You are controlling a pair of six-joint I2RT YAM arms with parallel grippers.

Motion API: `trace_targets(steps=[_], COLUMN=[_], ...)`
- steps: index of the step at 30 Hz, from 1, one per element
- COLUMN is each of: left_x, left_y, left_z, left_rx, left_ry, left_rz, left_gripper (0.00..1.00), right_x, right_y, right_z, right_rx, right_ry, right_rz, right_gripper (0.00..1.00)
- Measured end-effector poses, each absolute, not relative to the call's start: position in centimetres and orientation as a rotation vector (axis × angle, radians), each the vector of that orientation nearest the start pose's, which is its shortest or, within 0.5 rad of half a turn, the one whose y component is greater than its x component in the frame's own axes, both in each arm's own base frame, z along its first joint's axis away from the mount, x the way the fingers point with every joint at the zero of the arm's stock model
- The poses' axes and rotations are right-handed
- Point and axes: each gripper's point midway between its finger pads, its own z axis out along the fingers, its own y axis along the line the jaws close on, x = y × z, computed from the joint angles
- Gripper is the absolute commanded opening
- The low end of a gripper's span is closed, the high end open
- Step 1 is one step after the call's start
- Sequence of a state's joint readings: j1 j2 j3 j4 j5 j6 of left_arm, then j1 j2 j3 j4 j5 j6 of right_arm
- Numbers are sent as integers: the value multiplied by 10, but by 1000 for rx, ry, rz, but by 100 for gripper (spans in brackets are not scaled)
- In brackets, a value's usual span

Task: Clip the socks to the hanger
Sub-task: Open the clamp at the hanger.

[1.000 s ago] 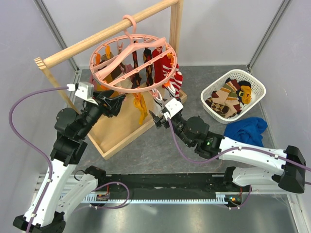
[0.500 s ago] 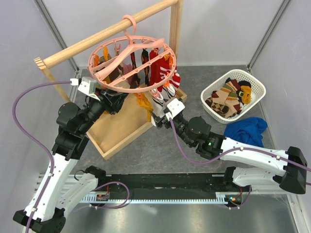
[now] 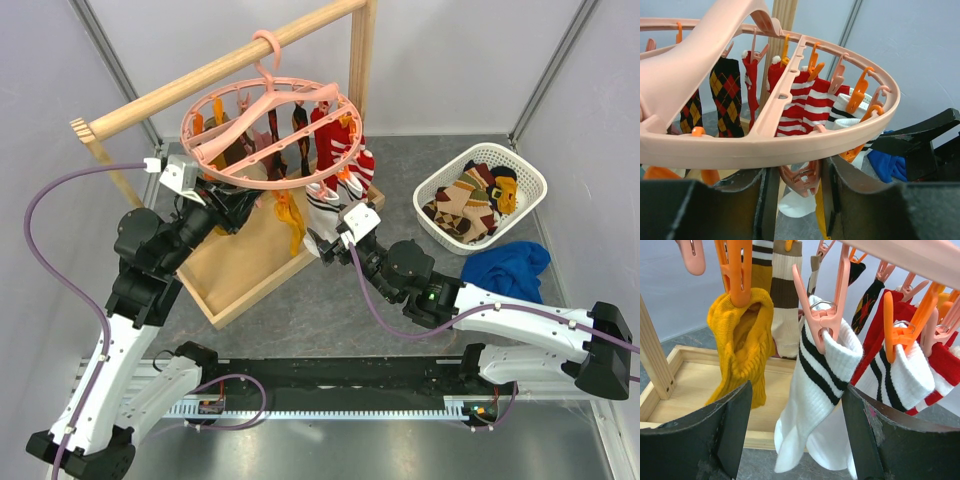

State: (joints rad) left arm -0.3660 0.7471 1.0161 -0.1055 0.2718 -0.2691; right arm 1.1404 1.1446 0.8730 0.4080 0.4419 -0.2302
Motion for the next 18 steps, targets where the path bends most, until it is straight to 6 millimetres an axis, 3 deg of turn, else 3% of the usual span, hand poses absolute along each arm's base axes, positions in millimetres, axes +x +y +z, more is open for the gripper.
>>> trace_targets(steps=[4,10,18], left_x=[249,249,262], left_y=[-157,-157,-163], left_z=[416,416,401], left_rx=[298,298,318], left_ry=[1417,1418,1453], left_rz=[-716,-715,-695], left_gripper=[26,6,2], right_x=[241,240,237], right_y=[324,324,323], right_z=[336,331,315], right_rx=[-613,-620,-657], right_ry=[1329,1349,1459], right_rz=[429,431,430], right_gripper=[79,79,79])
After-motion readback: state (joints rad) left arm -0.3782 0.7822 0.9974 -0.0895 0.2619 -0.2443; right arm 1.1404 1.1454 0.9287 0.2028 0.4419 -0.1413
